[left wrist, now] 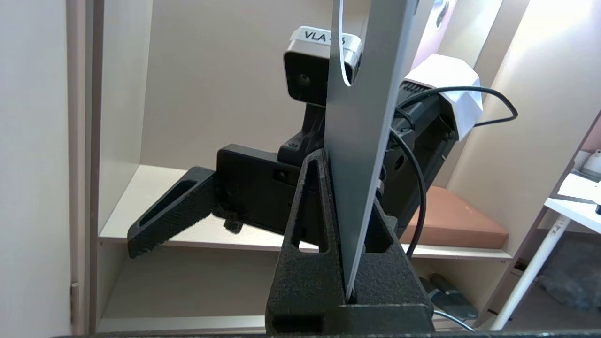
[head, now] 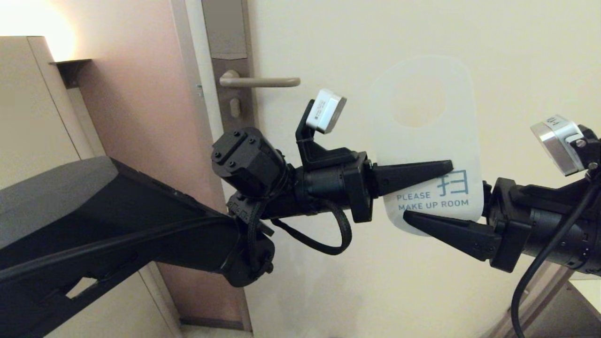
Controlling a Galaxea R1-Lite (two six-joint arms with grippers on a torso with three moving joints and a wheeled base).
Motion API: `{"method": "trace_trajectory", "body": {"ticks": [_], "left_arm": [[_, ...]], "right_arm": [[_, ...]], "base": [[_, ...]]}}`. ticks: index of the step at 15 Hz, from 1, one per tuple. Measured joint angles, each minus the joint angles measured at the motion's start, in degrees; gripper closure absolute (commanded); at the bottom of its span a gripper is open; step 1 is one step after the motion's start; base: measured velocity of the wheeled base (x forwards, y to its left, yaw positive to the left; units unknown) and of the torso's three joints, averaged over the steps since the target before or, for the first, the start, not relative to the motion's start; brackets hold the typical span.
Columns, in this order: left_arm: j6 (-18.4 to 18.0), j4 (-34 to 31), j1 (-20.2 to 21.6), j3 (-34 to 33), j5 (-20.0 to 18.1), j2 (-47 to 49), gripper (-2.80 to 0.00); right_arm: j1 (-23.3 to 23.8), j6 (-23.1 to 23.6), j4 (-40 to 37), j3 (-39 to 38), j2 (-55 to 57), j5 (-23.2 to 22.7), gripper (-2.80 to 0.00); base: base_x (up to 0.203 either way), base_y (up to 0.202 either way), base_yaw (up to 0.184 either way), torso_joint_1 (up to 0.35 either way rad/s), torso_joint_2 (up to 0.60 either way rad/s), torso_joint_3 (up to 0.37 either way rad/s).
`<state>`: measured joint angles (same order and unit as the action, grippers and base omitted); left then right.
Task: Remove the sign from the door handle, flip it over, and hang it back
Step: Hand it to the other hand
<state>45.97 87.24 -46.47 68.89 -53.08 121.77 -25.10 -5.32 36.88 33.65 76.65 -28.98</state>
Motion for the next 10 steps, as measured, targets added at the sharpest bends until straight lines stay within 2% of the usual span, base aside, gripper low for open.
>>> {"method": "trace_trajectory", "body": {"ticks": [2,5,10], "left_arm": [[-0.02,0.0,0.0,-0.36,-0.24,-0.09,0.0],[0.15,-0.02,0.54,-0.59,-3.88,-0.07,0.0],[0.22,0.0,1.07,-0.51,-5.31,0.02,0.0]], "right_arm": [[0.0,0.05,0.0,-0.29,-0.02,0.0,-2.8],[0.0,0.11,0.02,-0.88,-0.11,-0.04,-2.8],[-0.01,0.15,-0.01,-1.13,-0.09,-0.09,-2.8]], "base": [[0.0,0.0,0.0,0.0,0.0,0.0],[0.0,0.0,0.0,0.0,0.0,0.0],[0.0,0.0,0.0,0.0,0.0,0.0]]}}
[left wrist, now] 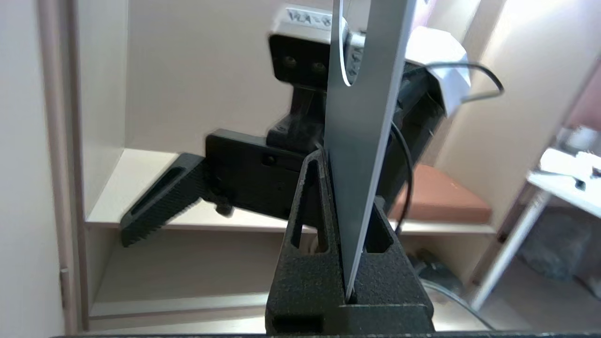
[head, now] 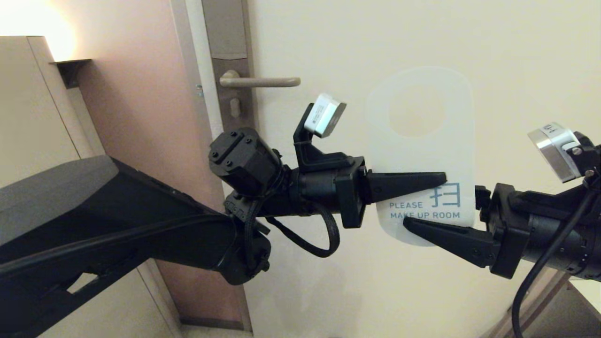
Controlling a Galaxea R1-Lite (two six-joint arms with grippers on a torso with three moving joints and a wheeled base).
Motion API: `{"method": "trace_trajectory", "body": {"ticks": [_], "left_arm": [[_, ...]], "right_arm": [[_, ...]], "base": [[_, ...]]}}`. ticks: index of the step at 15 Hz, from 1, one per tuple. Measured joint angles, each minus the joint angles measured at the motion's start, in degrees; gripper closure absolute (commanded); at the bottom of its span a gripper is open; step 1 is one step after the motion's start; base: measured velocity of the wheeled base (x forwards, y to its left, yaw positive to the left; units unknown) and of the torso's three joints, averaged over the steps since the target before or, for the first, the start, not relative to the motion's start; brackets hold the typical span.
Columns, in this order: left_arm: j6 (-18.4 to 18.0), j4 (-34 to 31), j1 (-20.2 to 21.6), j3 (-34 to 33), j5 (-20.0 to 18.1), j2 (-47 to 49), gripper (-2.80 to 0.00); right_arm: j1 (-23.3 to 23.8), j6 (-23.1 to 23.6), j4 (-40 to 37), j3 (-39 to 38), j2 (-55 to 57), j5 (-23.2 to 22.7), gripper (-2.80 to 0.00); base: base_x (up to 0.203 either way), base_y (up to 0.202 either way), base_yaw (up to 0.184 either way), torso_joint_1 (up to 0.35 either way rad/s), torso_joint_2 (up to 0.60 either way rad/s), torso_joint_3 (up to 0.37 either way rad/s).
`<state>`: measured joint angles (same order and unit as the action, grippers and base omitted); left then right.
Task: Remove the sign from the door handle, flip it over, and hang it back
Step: Hand it to the other hand
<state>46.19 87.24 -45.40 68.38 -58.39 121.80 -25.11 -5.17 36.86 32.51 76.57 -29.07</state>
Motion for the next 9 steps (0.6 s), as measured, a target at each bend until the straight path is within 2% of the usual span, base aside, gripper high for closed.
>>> {"method": "trace_trajectory", "body": {"ticks": [3,9], "left_arm": [[-0.03,0.0,1.51,0.01,-5.15,0.0,0.0],[-0.64,0.0,1.96,1.25,-5.06,0.54,0.0]], "right_arm": [[-0.05,0.07,-0.02,-0.4,-0.05,-0.18,-2.8],[-0.12,0.03,-0.01,0.02,0.11,-0.2,-2.8]], "base": [[0.0,0.0,0.0,0.0,0.0,0.0],[0.0,0.0,0.0,0.0,0.0,0.0]]}}
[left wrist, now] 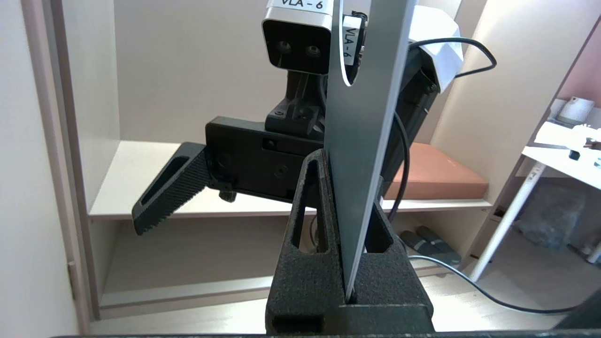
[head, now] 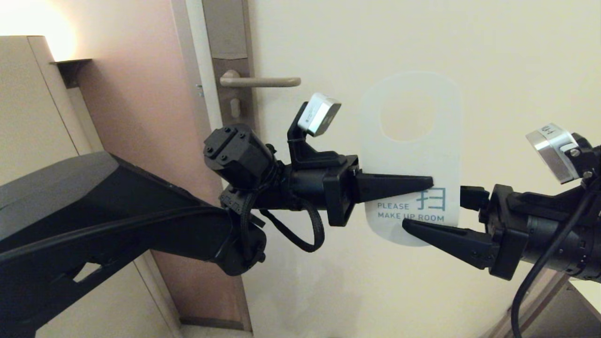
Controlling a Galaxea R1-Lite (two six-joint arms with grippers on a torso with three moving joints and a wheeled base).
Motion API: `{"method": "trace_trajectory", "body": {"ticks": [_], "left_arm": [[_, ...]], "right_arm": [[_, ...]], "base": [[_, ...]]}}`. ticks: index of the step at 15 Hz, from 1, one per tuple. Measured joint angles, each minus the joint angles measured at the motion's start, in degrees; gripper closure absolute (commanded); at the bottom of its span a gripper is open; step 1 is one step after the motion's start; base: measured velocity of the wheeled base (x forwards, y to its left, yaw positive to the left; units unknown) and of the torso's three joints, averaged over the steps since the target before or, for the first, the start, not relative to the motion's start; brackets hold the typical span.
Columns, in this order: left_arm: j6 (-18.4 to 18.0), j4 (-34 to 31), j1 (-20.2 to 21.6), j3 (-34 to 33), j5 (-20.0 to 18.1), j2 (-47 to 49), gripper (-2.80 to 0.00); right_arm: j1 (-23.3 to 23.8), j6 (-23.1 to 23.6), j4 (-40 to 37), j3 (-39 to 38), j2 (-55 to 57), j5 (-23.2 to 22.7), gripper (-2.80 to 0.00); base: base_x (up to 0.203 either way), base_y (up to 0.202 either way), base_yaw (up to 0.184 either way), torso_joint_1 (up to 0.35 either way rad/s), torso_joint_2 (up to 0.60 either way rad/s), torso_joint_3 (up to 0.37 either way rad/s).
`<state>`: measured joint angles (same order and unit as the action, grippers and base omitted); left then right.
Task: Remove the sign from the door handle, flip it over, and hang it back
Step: Hand it to the other hand
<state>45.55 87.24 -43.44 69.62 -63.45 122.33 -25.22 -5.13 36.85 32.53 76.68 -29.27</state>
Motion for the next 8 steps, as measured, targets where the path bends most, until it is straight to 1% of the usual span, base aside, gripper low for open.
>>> {"method": "trace_trajectory", "body": {"ticks": [4,8], "left_arm": [[0.15,0.0,-0.35,2.72,0.19,1.31,0.0],[0.22,0.0,-0.55,3.17,0.3,1.87,0.0]], "right_arm": [[0.04,-0.03,0.0,0.45,0.02,0.13,-2.8],[0.06,-0.05,0.0,0.37,-0.02,0.2,-2.8]], "base": [[0.0,0.0,0.0,0.0,0.0,0.0],[0.0,0.0,0.0,0.0,0.0,0.0]]}}
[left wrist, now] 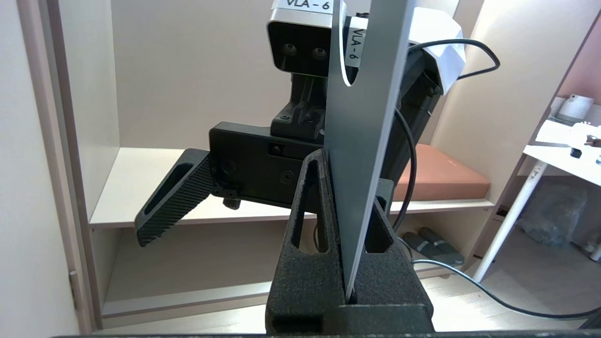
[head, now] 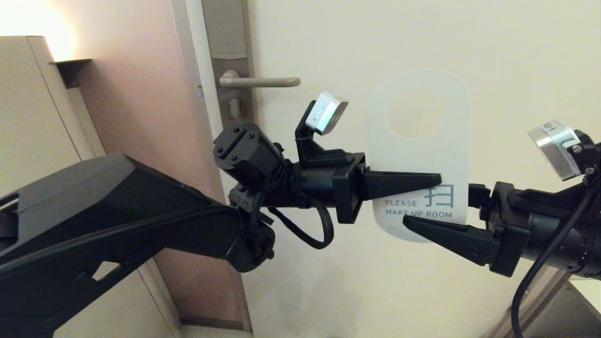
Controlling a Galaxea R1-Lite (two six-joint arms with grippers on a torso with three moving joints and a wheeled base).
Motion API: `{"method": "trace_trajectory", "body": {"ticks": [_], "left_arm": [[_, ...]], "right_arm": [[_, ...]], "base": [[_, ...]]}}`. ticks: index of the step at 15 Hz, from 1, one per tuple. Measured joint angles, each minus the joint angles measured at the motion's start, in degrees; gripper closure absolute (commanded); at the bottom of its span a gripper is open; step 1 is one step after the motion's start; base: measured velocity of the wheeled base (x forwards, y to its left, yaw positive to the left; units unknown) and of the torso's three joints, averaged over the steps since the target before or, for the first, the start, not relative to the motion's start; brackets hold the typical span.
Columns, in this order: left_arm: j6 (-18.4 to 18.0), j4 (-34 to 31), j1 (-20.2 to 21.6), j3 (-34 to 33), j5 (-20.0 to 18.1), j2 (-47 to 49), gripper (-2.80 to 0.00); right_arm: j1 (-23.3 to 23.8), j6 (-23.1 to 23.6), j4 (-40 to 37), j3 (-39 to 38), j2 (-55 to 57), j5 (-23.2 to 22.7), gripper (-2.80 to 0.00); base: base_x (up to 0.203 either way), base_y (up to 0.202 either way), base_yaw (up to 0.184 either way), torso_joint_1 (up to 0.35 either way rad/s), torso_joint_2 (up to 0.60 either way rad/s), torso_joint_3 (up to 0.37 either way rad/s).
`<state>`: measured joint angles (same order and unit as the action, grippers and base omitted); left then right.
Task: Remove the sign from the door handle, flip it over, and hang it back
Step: Hand it to the other hand
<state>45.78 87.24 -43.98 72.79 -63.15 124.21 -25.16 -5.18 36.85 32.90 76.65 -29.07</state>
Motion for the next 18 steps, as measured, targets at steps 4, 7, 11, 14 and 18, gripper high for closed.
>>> {"method": "trace_trajectory", "body": {"ticks": [4,7,11,14,18], "left_arm": [[-0.07,0.0,-0.02,0.02,-0.07,0.13,0.0],[-0.11,0.0,0.02,0.04,0.02,0.14,0.0],[-0.07,-0.02,0.09,0.0,0.25,0.1,0.0],[0.06,-0.03,0.13,-0.09,0.12,0.03,0.0],[0.09,-0.05,0.05,-0.27,0.02,-0.03,0.0]], "right_arm": [[0.05,0.01,0.05,0.0,0.0,-0.02,0.0],[0.05,0.01,1.04,-0.07,0.05,-0.09,0.0],[0.05,0.04,1.24,-0.05,0.16,-0.24,0.0],[0.02,0.12,1.18,-0.13,0.16,-0.48,0.0],[0.05,0.12,1.24,-0.3,0.16,-0.25,0.0]], "base": [[0.0,0.0,0.0,0.0,0.0,0.0],[0.0,0.0,0.0,0.0,0.0,0.0],[0.0,0.0,0.0,0.0,0.0,0.0],[0.0,0.0,0.0,0.0,0.0,0.0],[0.0,0.0,0.0,0.0,0.0,0.0]]}}
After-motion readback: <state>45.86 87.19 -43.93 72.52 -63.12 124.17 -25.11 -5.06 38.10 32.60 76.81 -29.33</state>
